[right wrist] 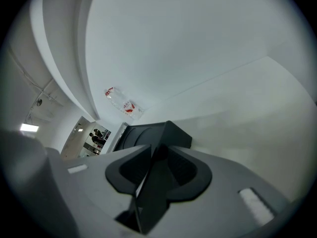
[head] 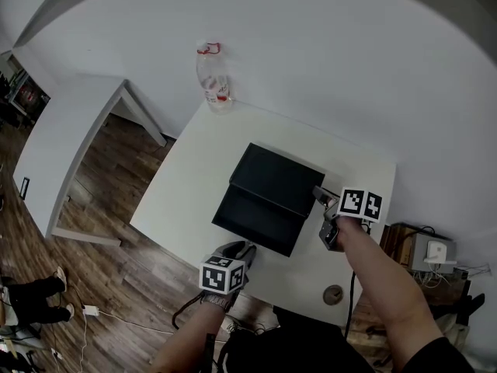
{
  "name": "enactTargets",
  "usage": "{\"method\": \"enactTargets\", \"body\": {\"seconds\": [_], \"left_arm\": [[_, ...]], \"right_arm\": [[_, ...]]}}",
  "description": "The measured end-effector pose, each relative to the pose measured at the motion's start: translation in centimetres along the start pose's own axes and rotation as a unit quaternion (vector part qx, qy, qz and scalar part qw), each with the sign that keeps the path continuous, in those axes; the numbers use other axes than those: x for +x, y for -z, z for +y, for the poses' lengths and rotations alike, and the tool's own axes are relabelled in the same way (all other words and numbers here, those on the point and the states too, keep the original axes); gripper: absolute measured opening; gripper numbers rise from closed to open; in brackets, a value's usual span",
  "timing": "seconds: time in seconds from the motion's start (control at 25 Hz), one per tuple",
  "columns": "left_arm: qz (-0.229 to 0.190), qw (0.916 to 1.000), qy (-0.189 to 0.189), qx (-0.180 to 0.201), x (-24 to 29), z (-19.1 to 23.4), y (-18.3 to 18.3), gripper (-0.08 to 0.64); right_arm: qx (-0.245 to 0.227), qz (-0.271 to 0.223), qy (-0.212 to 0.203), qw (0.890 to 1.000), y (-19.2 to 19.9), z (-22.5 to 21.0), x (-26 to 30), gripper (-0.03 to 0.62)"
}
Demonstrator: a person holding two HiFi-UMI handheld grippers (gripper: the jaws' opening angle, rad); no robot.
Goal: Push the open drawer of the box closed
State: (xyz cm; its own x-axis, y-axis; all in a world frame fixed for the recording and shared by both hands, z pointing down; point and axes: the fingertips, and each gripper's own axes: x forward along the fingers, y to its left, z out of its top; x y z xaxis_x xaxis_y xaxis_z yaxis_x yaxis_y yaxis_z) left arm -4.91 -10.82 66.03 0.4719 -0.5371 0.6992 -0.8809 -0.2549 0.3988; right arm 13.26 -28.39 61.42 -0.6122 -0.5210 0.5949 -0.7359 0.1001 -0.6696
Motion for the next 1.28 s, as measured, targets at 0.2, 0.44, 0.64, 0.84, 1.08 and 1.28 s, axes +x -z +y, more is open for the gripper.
{"method": "enactTargets", "body": {"seconds": [0.2,0.44,0.64,0.84,1.08,1.28], "left_arm": [[0.005,1.0000,-0.003,0.006,0.4,0.1,-0.4,0.097],[0.007,0.9999,-0.011,0.004,0.3,-0.1,-0.4,0.074],[0.003,0.9999,-0.012,0.006,0.2,-0.4,-1.1,0.074],[0.005,0.9999,-0.015,0.006,0.6,-0.3,-1.8,0.074],[0.006,0.9999,-0.012,0.002,1.5,-0.3,-2.6,0.074],[0.005,0.9999,-0.010,0.005,2.5,-0.4,-3.9,0.074]], "right_arm": [[-0.002,0.002,-0.003,1.000,0.0,0.0,0.0,0.110],[-0.004,0.004,-0.006,1.000,0.1,0.0,0.1,0.111],[-0.008,0.008,-0.010,1.000,0.1,0.1,0.1,0.112],[-0.011,0.012,-0.014,1.000,0.1,0.1,0.1,0.114],[-0.012,0.012,-0.018,1.000,0.0,0.1,0.2,0.112],[-0.012,0.018,-0.023,0.999,0.0,0.1,0.2,0.114]]}}
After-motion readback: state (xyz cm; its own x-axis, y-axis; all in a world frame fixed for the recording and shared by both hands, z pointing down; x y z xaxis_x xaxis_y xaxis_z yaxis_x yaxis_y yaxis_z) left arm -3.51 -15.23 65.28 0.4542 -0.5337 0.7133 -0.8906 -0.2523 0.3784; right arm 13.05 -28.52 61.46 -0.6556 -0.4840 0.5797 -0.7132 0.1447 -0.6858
